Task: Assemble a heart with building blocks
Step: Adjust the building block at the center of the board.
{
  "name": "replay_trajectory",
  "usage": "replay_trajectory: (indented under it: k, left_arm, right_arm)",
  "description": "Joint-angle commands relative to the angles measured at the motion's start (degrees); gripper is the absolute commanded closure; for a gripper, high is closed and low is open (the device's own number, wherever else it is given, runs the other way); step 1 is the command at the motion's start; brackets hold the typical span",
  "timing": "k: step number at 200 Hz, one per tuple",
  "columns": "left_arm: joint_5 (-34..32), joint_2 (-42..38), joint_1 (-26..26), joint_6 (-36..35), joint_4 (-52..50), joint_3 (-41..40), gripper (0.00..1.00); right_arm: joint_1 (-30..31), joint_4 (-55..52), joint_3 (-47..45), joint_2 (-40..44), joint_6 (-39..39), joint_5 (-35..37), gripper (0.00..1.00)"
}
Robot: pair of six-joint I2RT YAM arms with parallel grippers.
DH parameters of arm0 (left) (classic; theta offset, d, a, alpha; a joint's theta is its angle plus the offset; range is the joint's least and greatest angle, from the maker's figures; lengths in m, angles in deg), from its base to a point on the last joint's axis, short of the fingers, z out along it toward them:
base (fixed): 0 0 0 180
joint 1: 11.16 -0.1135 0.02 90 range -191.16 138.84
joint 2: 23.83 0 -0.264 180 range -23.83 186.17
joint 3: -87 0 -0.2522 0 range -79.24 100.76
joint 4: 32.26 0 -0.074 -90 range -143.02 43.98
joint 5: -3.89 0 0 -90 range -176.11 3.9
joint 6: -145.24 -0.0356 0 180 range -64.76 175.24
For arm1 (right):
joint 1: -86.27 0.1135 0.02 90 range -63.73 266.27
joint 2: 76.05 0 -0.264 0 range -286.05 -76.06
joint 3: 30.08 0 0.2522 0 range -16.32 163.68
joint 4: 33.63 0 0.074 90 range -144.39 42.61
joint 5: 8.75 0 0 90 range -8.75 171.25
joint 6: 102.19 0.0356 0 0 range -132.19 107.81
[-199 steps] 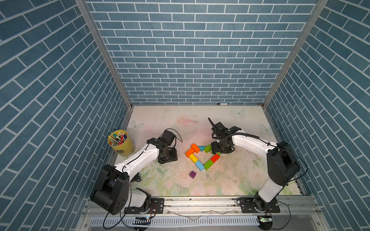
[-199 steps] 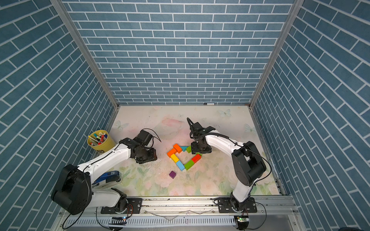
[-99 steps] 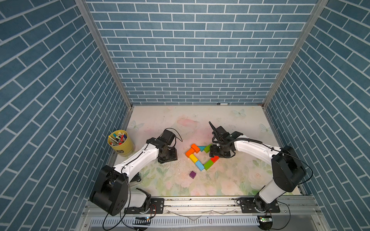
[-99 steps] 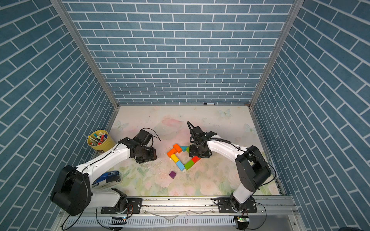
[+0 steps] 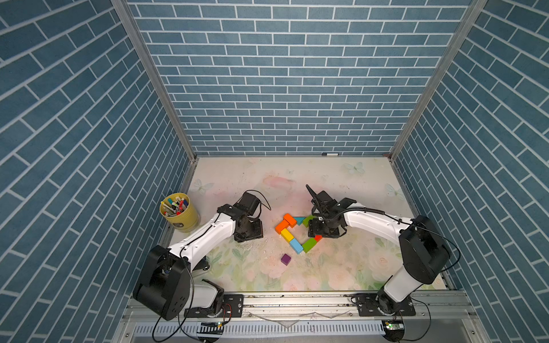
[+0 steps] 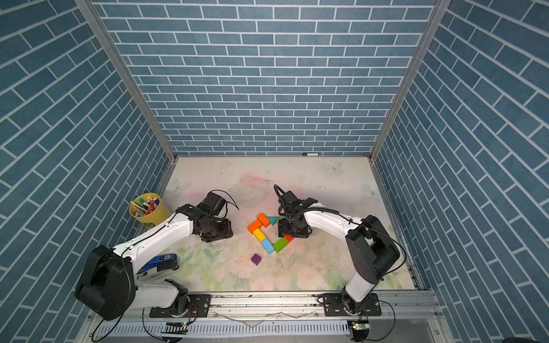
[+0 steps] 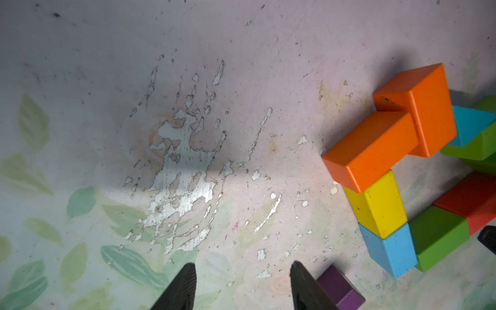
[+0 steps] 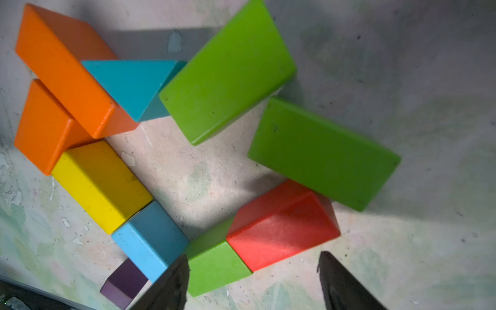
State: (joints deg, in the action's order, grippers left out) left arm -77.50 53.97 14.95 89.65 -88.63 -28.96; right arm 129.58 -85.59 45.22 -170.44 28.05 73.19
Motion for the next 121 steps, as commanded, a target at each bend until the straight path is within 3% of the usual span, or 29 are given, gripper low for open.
replay_trajectory:
  k: [1,121]
  left_arm:
    - [-1.22,0.56,-0.45,-0.84,-1.16,1.09,0.41]
    - [-1.31,0.33,-0.7,-1.1,-1.29,0.71,0.41]
  right_arm:
    - [0.63,0.52,-0.37,-0.45,2.64,0.42,0.23]
    - [1.17,-0.61,3.35,-3.17,0.99,0.86,0.24]
